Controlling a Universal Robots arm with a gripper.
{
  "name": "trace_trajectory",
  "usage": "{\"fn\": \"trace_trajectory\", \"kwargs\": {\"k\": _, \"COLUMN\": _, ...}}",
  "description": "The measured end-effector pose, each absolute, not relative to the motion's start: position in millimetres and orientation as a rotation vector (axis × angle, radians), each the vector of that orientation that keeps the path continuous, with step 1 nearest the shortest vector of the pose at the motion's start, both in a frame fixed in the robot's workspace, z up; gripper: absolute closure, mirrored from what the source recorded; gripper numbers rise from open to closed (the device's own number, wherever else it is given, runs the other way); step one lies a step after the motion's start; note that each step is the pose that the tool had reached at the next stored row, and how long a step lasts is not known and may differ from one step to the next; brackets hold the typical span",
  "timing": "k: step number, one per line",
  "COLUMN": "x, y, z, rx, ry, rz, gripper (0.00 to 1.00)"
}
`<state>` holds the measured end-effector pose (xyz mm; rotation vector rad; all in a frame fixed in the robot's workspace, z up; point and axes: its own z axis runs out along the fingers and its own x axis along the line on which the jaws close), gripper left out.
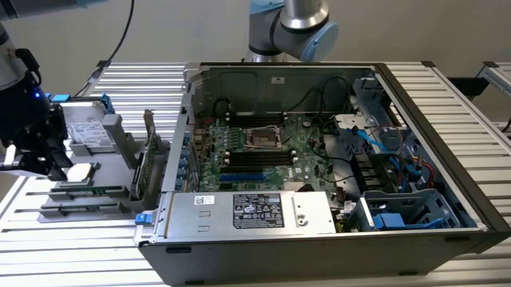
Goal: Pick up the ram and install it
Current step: 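Pick up the ram and move it above insertion slot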
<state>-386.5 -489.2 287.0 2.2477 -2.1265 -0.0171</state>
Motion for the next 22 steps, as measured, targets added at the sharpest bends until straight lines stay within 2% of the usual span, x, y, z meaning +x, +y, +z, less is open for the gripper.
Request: {"fn": "trace_trajectory", "kwargs": {"k": 22, "x": -386.5, "y": -493.0, "z": 247.0, "rx": 2.298, "ry": -2.072, "rz": -0.016, "gripper": 0.67}}
